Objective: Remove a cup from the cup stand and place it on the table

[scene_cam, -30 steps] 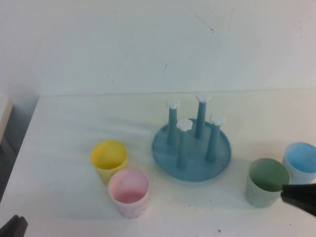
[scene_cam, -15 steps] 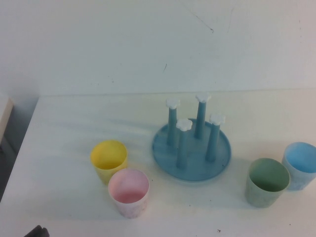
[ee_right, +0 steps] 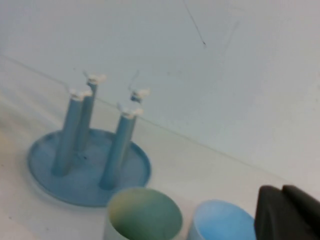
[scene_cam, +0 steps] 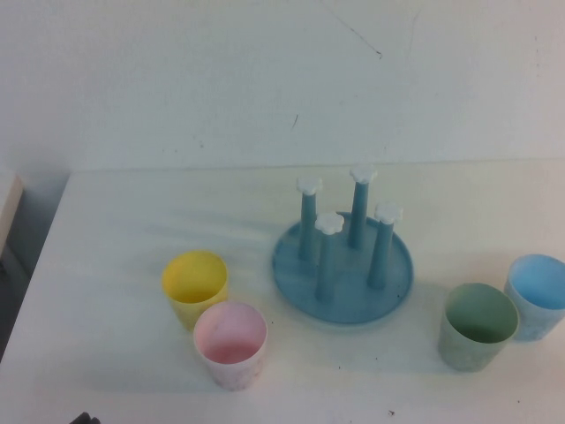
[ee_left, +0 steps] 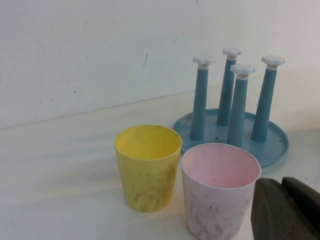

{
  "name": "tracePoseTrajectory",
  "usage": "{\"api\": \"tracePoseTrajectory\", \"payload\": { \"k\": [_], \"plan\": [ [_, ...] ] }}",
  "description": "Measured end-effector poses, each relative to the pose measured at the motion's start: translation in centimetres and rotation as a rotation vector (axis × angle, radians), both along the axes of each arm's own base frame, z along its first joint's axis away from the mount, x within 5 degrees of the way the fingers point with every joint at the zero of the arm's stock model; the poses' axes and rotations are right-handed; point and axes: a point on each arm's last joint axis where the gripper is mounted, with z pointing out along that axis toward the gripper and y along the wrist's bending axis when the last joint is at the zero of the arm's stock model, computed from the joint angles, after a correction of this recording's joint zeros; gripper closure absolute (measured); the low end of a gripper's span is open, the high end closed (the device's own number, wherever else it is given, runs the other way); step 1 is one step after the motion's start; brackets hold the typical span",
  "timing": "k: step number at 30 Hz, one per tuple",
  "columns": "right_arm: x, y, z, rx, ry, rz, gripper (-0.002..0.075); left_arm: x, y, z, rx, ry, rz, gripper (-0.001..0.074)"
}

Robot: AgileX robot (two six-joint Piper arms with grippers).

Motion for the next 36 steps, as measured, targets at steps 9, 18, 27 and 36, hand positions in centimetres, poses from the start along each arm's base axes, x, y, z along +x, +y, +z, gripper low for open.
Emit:
{"api": "tracePoseTrajectory", "payload": {
  "k": [9, 18, 27, 36],
  "plan": [
    [-1.7, -2.9, -3.8, -0.006, 0.057, -0.363, 0.0727, -0.1, -0.2, -0.1, 0.002, 0.007, -0.026, 0.0737],
    [-2.7, -3.6, -6.1, -0.007, 0.193, -0.473, 0.0727, -0.1, -0.2, -0.1, 0.002, 0.007, -0.028, 0.0737],
    [-2.8, -3.6, -6.3, -0.012, 0.216, -0.475, 0.0727, -0.1, -0.2, -0.1, 0.004, 0.007, -0.028, 0.0737],
    [-2.8, -3.6, -6.3, -0.012, 0.219, -0.475, 0.0727, -0.1, -0.2, -0.1, 0.004, 0.007, -0.028, 0.0737]
  ]
}}
